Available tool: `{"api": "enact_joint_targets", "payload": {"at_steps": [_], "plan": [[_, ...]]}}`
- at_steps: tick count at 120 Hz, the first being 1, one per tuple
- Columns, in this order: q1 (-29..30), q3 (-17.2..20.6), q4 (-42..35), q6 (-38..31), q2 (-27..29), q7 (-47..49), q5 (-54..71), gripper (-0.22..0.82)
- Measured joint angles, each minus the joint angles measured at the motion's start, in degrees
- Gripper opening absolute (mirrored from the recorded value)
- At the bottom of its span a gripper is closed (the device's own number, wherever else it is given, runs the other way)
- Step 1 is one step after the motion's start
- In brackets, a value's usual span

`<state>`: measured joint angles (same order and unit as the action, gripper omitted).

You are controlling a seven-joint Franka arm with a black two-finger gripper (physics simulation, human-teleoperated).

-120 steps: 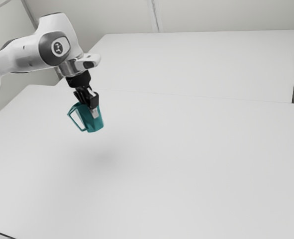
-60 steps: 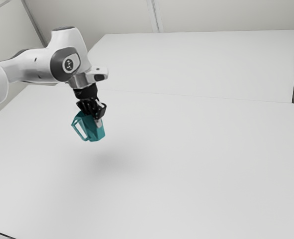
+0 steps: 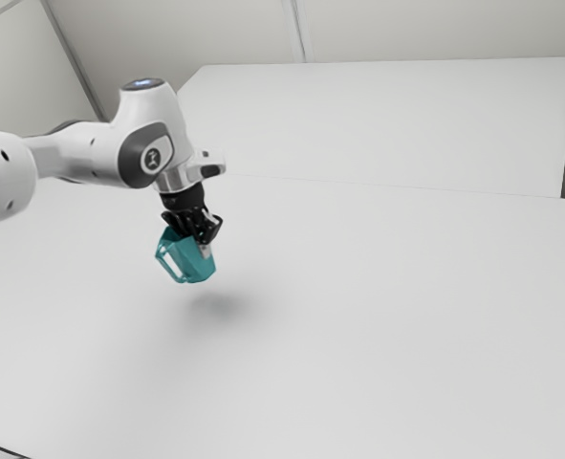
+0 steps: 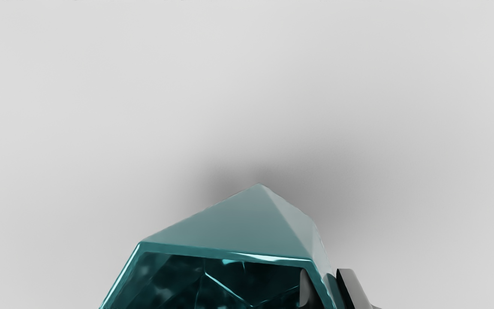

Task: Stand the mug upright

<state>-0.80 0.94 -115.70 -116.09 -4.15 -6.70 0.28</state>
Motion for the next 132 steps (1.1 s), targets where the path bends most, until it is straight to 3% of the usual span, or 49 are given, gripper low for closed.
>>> {"api": "enact_joint_targets", "payload": {"at_steps": [56,132], "plan": [[-1.0,-0.1,-2.0,-6.9,-3.0,3.8,1.4,-0.17],[-1.7,-0.1,-2.0,-9.9,-6.2,6.3,4.5,-0.18]]}}
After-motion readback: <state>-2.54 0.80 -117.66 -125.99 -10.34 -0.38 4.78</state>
